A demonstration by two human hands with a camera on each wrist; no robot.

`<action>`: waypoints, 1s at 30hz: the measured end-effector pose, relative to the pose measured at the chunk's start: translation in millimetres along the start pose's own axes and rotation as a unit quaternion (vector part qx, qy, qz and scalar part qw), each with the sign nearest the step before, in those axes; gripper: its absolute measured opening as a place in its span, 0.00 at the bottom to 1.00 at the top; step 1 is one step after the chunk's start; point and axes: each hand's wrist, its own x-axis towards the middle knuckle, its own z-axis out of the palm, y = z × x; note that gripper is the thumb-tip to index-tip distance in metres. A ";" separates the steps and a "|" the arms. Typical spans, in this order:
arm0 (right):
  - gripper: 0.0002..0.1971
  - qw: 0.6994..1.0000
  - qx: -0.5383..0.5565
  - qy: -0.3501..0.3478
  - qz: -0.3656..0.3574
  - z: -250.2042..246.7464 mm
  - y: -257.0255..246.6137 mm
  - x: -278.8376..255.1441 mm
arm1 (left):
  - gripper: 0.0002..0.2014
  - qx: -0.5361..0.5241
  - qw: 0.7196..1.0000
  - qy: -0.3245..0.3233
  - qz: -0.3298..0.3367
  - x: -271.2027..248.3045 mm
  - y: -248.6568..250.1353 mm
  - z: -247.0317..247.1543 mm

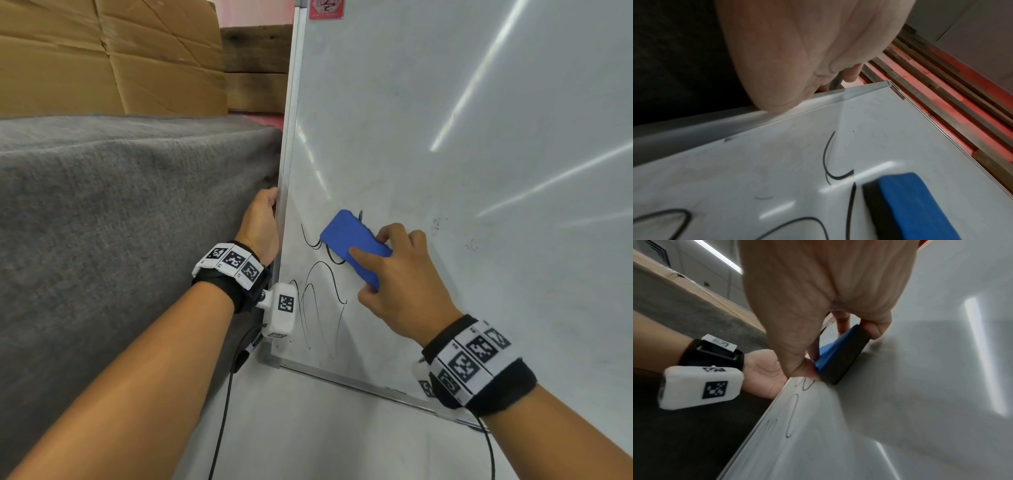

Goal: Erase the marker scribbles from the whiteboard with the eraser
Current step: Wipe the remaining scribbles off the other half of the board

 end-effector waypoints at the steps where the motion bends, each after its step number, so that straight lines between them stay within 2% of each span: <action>1: 0.25 1.000 0.010 0.015 0.007 -0.5 5.3 -4.8 | 0.22 -0.001 1.000 -0.001 0.003 -1.0 0.2 0.3; 4: 0.25 0.996 0.028 0.074 0.039 -5.2 16.6 -2.6 | 0.21 -0.013 1.000 0.003 0.011 -1.5 -0.6 0.7; 6: 0.25 0.995 0.027 0.088 0.047 -5.3 16.1 2.2 | 0.21 -0.020 1.000 0.009 0.010 -0.7 -1.7 1.3; 10: 0.27 0.998 0.025 0.053 0.025 6.6 7.5 -15.8 | 0.21 -0.028 0.999 0.013 0.013 -1.9 -1.0 1.2; 15: 0.27 0.999 0.022 0.022 0.030 17.5 4.4 -49.7 | 0.30 -0.036 0.999 0.007 0.017 -5.8 -1.5 2.5; 21: 0.25 0.995 0.034 0.079 0.059 7.8 -1.4 -17.7 | 0.19 -0.041 0.998 0.040 0.001 -3.5 -2.8 -3.5; 23: 0.25 0.997 0.028 0.063 0.044 15.6 -10.8 -20.2 | 0.18 -0.046 0.998 0.044 -0.001 -3.1 -3.2 -5.3; 27: 0.27 1.000 0.023 -0.007 0.020 47.8 -20.6 -64.3 | 0.18 -0.042 0.998 0.039 0.003 -5.0 -4.2 -4.7; 30: 0.27 0.999 0.037 -0.003 0.022 49.4 -18.9 -70.6 | 0.19 -0.042 0.998 0.049 0.006 -6.1 -3.1 -5.6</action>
